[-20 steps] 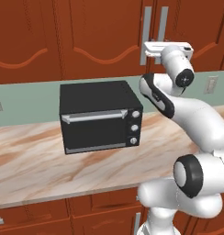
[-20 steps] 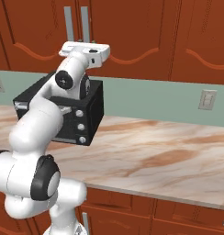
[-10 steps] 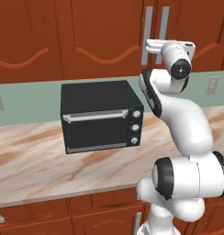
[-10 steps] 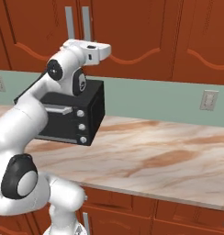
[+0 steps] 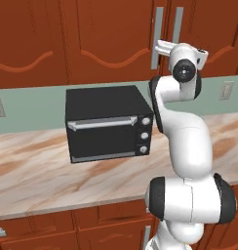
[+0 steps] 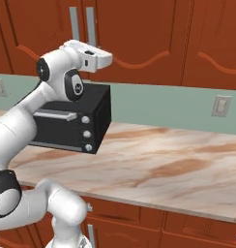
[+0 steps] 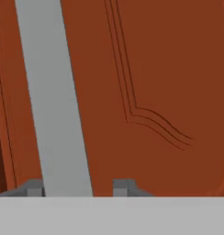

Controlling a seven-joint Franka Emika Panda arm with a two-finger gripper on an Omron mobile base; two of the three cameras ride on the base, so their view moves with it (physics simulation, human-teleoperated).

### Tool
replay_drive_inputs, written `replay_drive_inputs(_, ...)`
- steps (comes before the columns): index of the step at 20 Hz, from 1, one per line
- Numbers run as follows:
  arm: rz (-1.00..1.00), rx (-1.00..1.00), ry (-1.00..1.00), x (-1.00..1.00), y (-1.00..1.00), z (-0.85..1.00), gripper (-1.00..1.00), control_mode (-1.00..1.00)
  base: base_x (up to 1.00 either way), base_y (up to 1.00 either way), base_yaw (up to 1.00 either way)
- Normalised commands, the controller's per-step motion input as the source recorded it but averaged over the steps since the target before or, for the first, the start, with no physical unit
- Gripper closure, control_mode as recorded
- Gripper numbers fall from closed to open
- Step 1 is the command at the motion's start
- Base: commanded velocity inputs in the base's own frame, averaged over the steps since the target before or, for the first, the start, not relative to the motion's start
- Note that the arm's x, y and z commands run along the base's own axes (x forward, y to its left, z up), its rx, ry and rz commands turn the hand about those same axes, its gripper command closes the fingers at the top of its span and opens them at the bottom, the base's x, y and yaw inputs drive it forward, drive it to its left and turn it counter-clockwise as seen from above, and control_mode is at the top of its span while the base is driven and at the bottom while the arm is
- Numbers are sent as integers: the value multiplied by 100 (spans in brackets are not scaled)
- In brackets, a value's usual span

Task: Move the mayonnaise and shaker from the cabinet to the dining counter.

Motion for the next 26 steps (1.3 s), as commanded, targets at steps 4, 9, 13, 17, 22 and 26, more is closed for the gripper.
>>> replay_drive_inputs(4, -4, 18, 0, -80, -100, 0, 100, -100, 0, 0, 0)
replay_drive_inputs(9, -3, 19, 0, -92, -100, 0, 100, -100, 0, 0, 0)
replay_drive_inputs(13, -2, 22, -1, -100, -100, 0, 100, -100, 0, 0, 0)
replay_drive_inputs(17, -2, 23, 0, -100, -100, 0, 100, -100, 0, 0, 0)
replay_drive_inputs(22, -3, 21, 0, -100, -100, -4, 100, -100, 0, 0, 0)
replay_drive_inputs(26, -5, 17, 0, -92, -100, -12, 100, -100, 0, 0, 0)
